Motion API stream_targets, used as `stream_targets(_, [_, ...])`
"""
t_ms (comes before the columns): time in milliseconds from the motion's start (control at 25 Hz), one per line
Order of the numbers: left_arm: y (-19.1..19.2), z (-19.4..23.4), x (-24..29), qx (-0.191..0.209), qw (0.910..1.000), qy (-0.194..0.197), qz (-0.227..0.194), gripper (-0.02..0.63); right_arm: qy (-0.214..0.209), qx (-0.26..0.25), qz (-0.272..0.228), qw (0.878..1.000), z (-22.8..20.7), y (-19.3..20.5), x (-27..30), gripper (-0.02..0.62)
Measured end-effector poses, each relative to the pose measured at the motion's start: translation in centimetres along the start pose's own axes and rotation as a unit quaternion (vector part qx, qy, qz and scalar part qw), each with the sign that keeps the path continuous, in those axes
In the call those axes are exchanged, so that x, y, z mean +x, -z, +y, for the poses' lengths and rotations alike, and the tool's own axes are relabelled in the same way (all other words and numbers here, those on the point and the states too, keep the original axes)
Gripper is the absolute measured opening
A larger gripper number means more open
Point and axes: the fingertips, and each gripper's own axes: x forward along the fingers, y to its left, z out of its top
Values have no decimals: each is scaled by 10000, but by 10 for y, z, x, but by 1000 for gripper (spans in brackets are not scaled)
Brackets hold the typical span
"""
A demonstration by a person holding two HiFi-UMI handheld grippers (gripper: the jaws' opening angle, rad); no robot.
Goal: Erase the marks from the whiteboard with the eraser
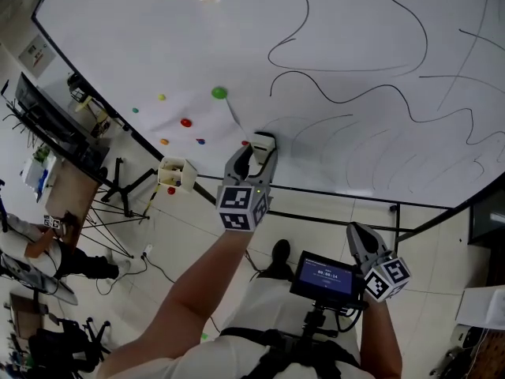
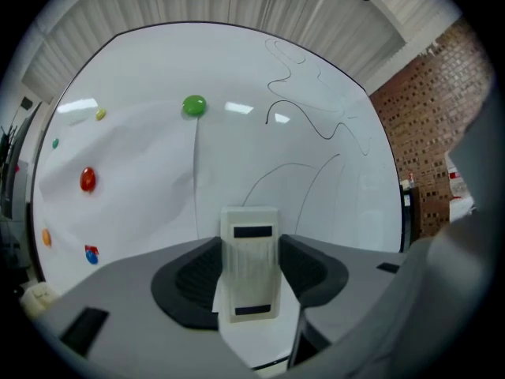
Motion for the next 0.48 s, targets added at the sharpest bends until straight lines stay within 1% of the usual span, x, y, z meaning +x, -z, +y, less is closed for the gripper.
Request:
stream_targets(80, [-8,-2,-1,220,9997,-71,-2,236,17,-2,-38,10000,-1,-1,-2,18])
stream_targets(160, [-13,-3,0,261,9996,-94,-3,236,50,-13,-132,9999,-3,-4,-3,18])
stream_targets(240, [-20,-4,-1,260,9996,-92,-100,236,78,-43,-175,9998,-7,-6,-5,18])
stream_targets(360, [-37,-8,-1,494,9983,-91,-306,236,116,-22,-158,9998,-11,-5,-8,18])
stream_targets(480, [-44,-12,-2,643,9973,-81,-357,236,162,10,-200,9997,-13,-3,-10,18])
